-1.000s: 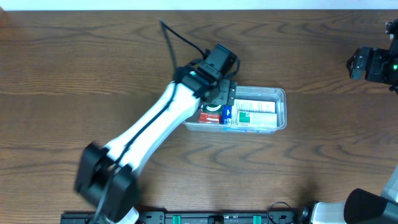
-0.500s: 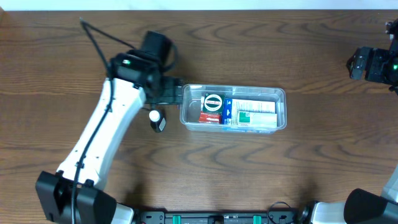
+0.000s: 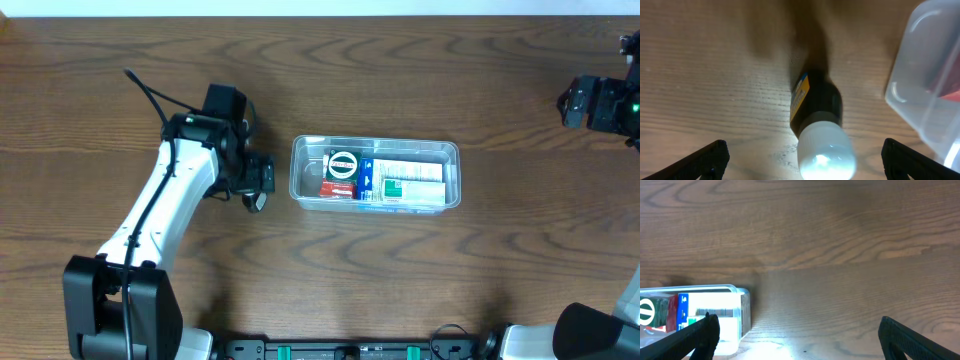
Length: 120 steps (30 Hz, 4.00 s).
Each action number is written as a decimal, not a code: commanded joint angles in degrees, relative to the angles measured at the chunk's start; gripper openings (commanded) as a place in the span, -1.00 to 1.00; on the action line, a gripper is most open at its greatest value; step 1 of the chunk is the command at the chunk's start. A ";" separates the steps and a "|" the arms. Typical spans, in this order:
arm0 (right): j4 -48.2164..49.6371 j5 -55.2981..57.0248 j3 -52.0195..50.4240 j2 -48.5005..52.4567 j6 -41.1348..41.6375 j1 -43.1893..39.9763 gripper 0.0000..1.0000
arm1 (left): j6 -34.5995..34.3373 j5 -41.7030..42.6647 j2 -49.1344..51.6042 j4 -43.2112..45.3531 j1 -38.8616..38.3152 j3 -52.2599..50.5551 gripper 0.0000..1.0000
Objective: Pack container
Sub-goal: 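Move left gripper to white-capped black tube and grasp it, then lift tube and carry it over container with left gripper, then lower tube into container's left end and release left gripper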
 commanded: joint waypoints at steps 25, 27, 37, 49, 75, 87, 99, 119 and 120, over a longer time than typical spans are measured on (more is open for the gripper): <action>-0.07 -0.04 0.17 0.26 0.81 -0.42 0.99 | 1.05 5.92 0.79 4.46 0.11 -2.69 -0.39; -0.07 -0.04 0.17 0.26 0.81 -0.42 0.99 | -0.13 5.88 0.70 3.87 0.13 -2.49 -0.40; -0.07 -0.04 0.17 0.26 0.81 -0.42 0.99 | -0.15 5.88 -0.33 -0.90 0.00 3.74 -0.40; -0.07 -0.04 0.17 0.26 0.81 -0.42 0.98 | -2.80 5.84 -5.31 -6.10 -0.52 17.07 -0.40; -0.07 -0.04 0.17 0.26 0.81 -0.42 0.98 | -23.61 -18.10 -3.39 -0.72 -24.39 19.10 -0.40; -0.07 -0.04 0.17 0.26 0.81 -0.42 0.98 | -27.02 -18.64 6.10 -0.15 -25.11 19.10 -0.40; -0.07 -0.04 0.17 0.26 0.81 -0.42 0.98 | -27.67 -18.62 12.07 -0.15 -25.07 18.95 -0.39; -0.07 -0.04 0.17 0.26 0.81 -0.42 0.99 | -28.50 -18.01 16.81 -0.11 -25.07 18.58 -0.09; -0.07 -0.04 0.17 0.26 0.81 -0.42 0.99 | -28.50 -18.01 16.81 -0.13 -25.07 18.58 0.01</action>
